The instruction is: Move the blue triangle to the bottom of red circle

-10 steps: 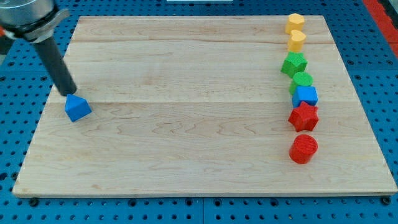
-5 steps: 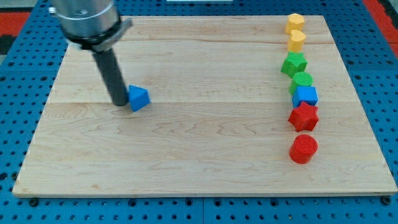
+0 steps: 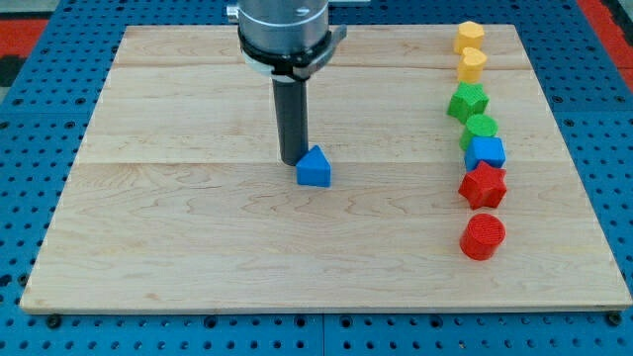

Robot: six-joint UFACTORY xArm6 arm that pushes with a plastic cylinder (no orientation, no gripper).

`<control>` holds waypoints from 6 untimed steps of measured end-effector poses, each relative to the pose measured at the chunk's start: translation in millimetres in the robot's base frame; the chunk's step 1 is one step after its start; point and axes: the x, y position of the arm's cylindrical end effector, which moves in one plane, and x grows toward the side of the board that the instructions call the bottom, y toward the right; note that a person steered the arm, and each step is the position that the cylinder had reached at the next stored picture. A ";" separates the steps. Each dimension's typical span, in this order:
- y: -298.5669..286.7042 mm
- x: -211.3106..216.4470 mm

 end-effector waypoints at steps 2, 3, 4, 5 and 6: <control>67.3 22.7; 67.6 49.2; 54.8 76.6; 61.7 100.1; 91.6 101.5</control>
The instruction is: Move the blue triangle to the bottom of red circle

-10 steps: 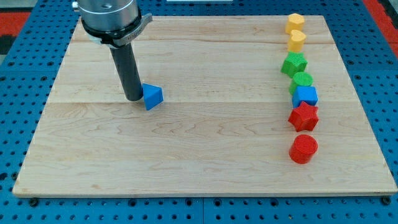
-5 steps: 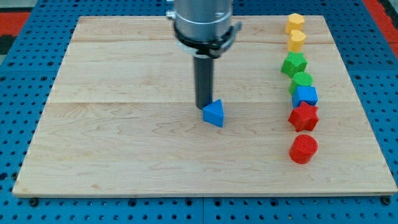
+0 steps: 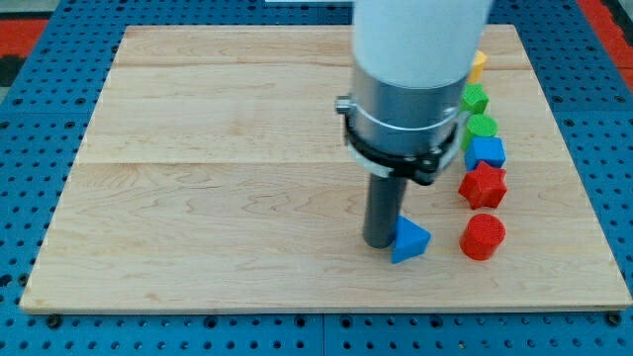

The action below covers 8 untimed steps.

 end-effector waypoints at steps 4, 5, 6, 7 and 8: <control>63.2 18.8; 64.4 38.5; 64.8 45.1; 72.6 48.7; 80.3 48.7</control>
